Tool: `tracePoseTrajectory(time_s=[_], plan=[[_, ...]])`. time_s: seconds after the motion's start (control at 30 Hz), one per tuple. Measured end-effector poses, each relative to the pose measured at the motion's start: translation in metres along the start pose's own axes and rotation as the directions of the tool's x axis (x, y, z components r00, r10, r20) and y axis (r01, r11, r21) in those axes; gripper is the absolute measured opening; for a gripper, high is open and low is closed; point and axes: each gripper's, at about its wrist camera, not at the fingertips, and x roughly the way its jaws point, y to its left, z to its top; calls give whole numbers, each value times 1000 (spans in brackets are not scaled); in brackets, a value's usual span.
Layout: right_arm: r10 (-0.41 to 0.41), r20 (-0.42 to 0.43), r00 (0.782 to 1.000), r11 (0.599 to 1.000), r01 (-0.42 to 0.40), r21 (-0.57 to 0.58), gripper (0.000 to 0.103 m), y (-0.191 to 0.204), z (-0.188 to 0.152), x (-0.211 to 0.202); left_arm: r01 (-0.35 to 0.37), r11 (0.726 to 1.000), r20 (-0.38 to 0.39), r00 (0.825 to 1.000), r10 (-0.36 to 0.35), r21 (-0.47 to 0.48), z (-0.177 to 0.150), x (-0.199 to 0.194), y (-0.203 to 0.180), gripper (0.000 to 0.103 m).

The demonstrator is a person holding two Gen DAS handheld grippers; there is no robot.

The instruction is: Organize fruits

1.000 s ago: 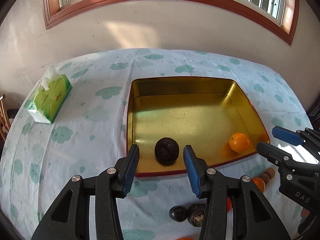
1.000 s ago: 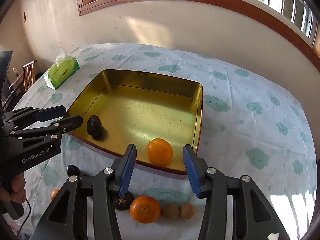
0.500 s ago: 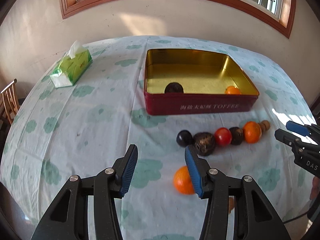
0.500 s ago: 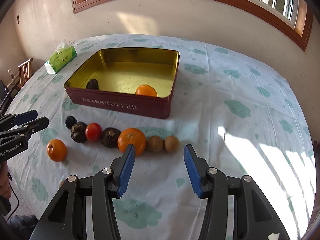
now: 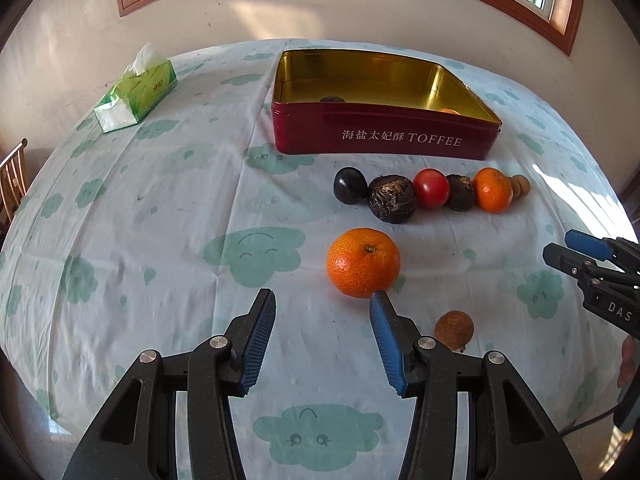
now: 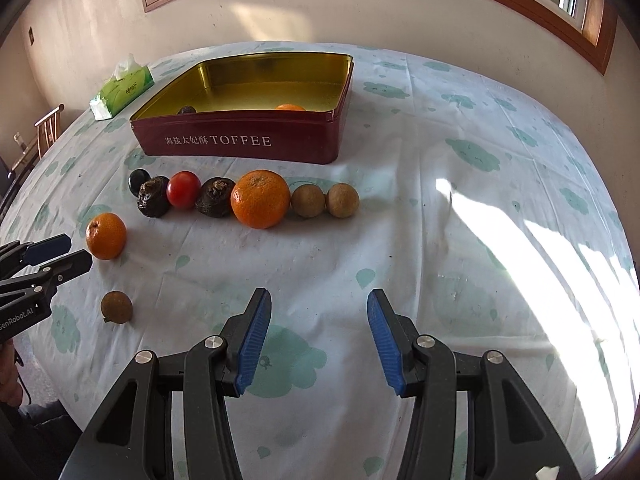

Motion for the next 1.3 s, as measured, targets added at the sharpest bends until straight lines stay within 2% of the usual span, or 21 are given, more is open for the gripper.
tracePoseTrajectory(time_s=[0.53,1.3], plan=[[-17,-7,1000,1000,17,6,46,-11,19,25,53,999,-23,998,-53,12,7,19,-10,51],[5,5,1000,999,-5,-37,43,-7,56,57,33,999,0,999,-33,27,22,34,-14,55]])
